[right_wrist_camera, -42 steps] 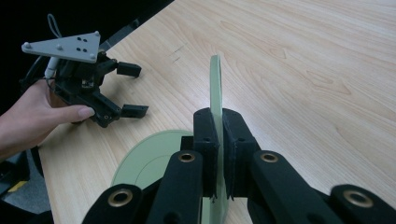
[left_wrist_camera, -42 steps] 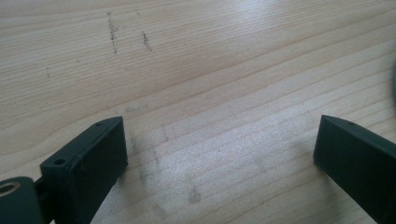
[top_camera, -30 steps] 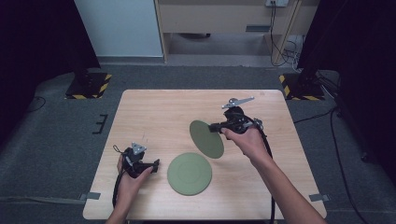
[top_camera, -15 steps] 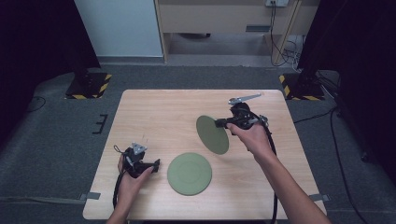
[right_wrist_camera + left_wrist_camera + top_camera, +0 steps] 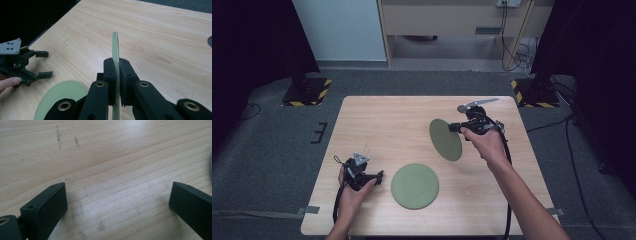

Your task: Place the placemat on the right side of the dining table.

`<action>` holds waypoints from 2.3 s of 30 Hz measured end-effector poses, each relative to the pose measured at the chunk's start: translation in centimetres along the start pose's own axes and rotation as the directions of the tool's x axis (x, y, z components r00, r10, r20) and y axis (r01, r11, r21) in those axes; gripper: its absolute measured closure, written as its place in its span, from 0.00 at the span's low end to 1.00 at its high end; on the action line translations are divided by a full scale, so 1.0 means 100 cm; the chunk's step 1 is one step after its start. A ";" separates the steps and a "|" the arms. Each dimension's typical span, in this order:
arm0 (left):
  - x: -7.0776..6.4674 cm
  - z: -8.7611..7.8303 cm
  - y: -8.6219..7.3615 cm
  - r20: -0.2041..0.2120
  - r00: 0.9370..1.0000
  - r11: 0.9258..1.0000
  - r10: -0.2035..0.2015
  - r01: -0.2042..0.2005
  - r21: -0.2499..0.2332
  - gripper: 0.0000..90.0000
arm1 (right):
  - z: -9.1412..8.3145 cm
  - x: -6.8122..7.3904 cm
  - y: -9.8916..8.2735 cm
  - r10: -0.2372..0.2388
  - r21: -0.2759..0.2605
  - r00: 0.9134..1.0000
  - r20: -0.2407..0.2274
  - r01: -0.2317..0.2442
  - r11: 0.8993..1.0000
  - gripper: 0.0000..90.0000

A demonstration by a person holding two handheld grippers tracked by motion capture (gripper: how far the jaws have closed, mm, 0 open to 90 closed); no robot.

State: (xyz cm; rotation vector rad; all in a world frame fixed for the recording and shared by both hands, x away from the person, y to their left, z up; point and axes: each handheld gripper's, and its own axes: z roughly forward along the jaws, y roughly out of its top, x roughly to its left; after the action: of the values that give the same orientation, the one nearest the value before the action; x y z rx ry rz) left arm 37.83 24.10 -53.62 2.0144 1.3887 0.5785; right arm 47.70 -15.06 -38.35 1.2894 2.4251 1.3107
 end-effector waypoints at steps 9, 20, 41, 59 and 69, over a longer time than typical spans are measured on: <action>0.000 0.000 0.000 0.000 1.000 1.000 0.000 0.000 0.000 0.02 | 0.001 -0.008 0.010 0.022 -0.019 0.998 0.052 -0.021 1.000 0.96; 0.000 0.000 0.000 0.000 1.000 1.000 0.000 0.000 0.000 0.02 | 0.009 -0.020 0.014 0.045 -0.029 0.994 0.104 -0.042 0.999 0.96; 0.000 0.000 0.000 0.001 1.000 1.000 0.000 0.000 0.001 0.01 | 0.003 -0.054 0.007 0.130 -0.098 0.975 0.181 -0.114 0.989 0.96; 0.000 0.000 0.000 0.000 1.000 1.000 -0.001 0.001 0.001 0.01 | -0.011 -0.078 -0.008 0.187 -0.125 0.961 0.203 -0.164 0.979 0.96; -0.001 0.000 0.000 0.001 1.000 1.000 0.001 -0.001 -0.001 0.01 | -0.022 -0.096 -0.020 0.210 -0.133 0.949 0.237 -0.183 0.974 0.96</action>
State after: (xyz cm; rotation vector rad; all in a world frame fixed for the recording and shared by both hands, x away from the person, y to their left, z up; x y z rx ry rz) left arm 37.85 24.02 -53.64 2.0144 1.3875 0.5785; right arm 51.60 -23.83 -41.17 1.5924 2.0721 1.2191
